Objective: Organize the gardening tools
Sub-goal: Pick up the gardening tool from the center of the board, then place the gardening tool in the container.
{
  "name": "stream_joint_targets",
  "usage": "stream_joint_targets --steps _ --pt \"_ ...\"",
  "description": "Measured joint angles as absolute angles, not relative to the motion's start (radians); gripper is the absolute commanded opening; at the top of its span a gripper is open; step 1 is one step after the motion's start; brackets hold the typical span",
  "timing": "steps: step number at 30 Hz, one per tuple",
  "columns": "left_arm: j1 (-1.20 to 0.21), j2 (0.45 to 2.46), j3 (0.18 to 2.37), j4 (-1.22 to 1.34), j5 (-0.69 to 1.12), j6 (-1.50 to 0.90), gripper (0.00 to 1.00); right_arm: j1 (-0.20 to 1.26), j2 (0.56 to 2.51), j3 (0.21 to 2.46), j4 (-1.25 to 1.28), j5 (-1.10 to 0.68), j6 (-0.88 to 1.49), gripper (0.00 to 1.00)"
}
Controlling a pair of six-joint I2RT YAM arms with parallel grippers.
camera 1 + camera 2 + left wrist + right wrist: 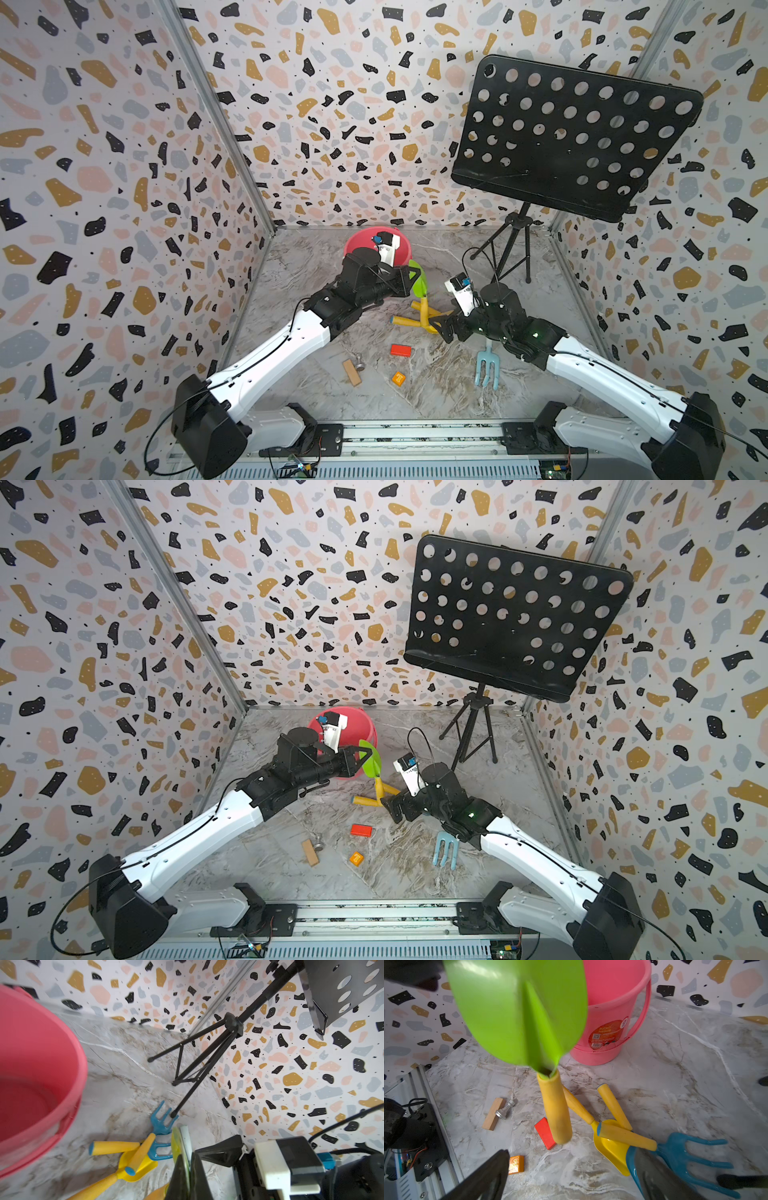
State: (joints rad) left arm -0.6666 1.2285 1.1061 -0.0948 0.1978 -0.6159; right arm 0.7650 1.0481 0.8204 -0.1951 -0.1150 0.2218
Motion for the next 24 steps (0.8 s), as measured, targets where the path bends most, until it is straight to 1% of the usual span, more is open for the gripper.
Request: stream_joint_targets --steps 4,11,18,24 --pt "-0.662 1.172 1.106 -0.049 0.090 -0.495 0.00 0.765 0.971 0.820 -0.264 -0.010 0.273 1.00" --pt "-0.625 1.170 1.106 0.092 -0.038 -0.306 0.00 0.763 0.900 0.826 -0.456 0.266 0.403 1.00" --pt "-0.503 1.264 1.106 0.252 -0.047 -0.227 0.00 0.759 0.904 0.862 -0.622 0.415 0.496 1.00" --pt "-0.401 1.373 1.106 0.365 -0.027 -0.239 0.00 0.722 0.931 0.873 -0.738 0.463 0.570 0.99"
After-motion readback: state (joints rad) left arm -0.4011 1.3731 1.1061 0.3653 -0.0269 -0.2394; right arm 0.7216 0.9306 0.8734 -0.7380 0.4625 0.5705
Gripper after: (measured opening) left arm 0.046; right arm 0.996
